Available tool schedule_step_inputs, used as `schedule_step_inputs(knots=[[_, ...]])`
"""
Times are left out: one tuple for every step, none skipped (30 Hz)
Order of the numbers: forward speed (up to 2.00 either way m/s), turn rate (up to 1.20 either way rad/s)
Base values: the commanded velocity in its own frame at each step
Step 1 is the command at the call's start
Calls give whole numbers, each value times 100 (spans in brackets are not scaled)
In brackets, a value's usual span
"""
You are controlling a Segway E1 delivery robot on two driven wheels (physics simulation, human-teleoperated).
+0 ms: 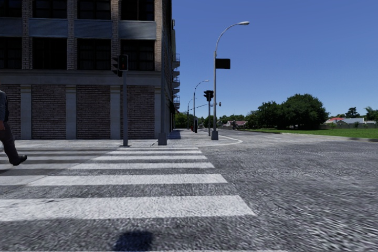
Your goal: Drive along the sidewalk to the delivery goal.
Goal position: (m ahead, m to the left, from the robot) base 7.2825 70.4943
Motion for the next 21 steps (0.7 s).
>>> schedule_step_inputs(knots=[[109, 0], [109, 3], [105, 17], [105, 17], [101, 34], [98, 44], [92, 53], [86, 58], [86, 58], [82, 60], [80, 60], [80, 60], [80, 61], [80, 61], [80, 61], [80, 61], [80, 61], [80, 61], [80, 59], [83, 55], [83, 55]])
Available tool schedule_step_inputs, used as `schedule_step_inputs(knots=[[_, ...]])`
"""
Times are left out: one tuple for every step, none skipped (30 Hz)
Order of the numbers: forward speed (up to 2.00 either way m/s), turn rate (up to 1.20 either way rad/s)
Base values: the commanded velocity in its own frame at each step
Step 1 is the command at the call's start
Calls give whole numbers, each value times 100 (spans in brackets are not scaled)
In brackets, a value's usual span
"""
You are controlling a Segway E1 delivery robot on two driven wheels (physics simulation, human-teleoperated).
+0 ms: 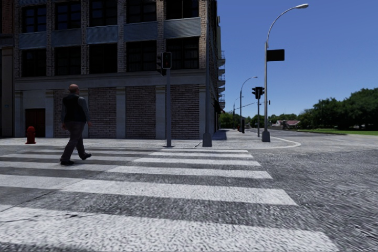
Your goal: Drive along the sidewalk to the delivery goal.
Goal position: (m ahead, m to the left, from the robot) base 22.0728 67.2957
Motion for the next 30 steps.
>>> schedule_step_inputs(knots=[[86, 52], [95, 46], [104, 41], [104, 41], [110, 40], [116, 39], [123, 39], [123, 39], [128, 39], [135, 39], [135, 39], [141, 39], [151, 39], [160, 39], [164, 39], [164, 39], [167, 39], [169, 39], [170, 39], [170, 39], [172, 39], [174, 39], [183, 38], [183, 38], [193, 32], [195, 28], [196, 22], [196, 22], [196, 0], [196, 0]])
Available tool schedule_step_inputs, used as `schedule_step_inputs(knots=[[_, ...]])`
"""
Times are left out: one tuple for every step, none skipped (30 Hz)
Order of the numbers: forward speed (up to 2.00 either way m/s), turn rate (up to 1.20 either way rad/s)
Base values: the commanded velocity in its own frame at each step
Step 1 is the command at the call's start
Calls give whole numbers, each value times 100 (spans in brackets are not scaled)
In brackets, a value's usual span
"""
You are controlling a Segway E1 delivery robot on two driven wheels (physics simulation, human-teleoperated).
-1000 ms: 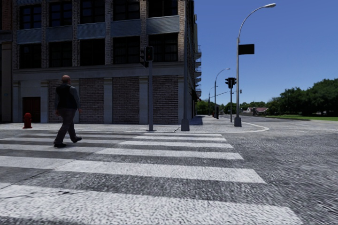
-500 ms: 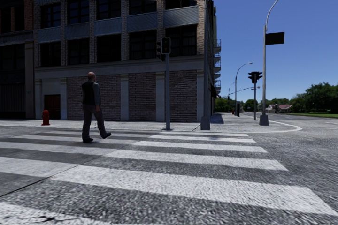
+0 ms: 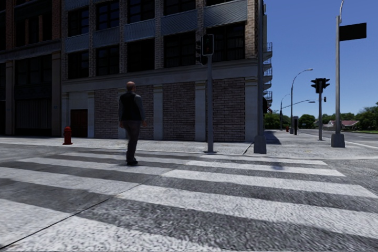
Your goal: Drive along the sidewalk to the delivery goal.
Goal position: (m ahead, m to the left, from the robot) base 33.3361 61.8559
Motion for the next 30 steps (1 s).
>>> schedule_step_inputs(knots=[[196, 0], [196, 0], [196, 0], [196, 0], [196, 0], [196, 0], [196, 0], [196, 0], [196, 0], [196, 0], [196, 0], [196, 0], [196, 0], [196, 0], [196, 0], [196, 0], [196, 0], [196, 0], [196, 0], [196, 0], [196, 0], [196, 0], [196, 0], [196, 9], [193, 33], [193, 33], [178, 40], [158, 43], [146, 43], [146, 43]])
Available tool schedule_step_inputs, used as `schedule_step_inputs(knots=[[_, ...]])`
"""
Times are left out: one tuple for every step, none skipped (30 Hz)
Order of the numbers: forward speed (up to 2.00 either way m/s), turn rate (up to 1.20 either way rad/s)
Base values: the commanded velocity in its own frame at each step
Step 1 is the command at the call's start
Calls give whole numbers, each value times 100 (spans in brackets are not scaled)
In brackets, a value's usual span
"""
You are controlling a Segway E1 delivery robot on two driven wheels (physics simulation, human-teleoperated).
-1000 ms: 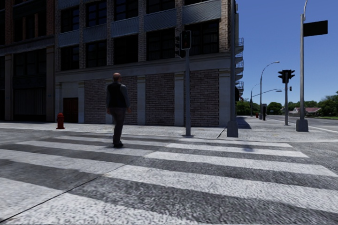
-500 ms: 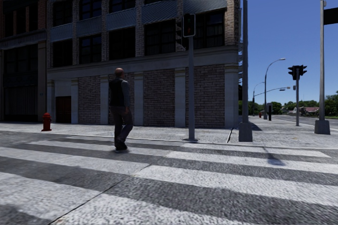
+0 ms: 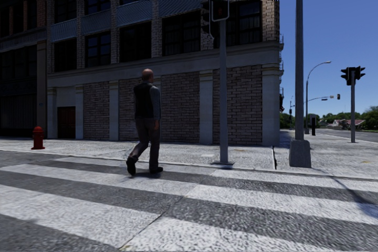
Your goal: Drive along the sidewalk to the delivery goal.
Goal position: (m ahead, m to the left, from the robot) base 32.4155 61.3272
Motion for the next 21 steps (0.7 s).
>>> schedule_step_inputs(knots=[[139, 43], [138, 44], [137, 44], [137, 44], [136, 44], [136, 44], [136, 44], [136, 44], [135, 44], [135, 44], [135, 44], [135, 44], [135, 44], [135, 44], [135, 44], [135, 44], [135, 44], [135, 44], [135, 44], [135, 44], [135, 44]])
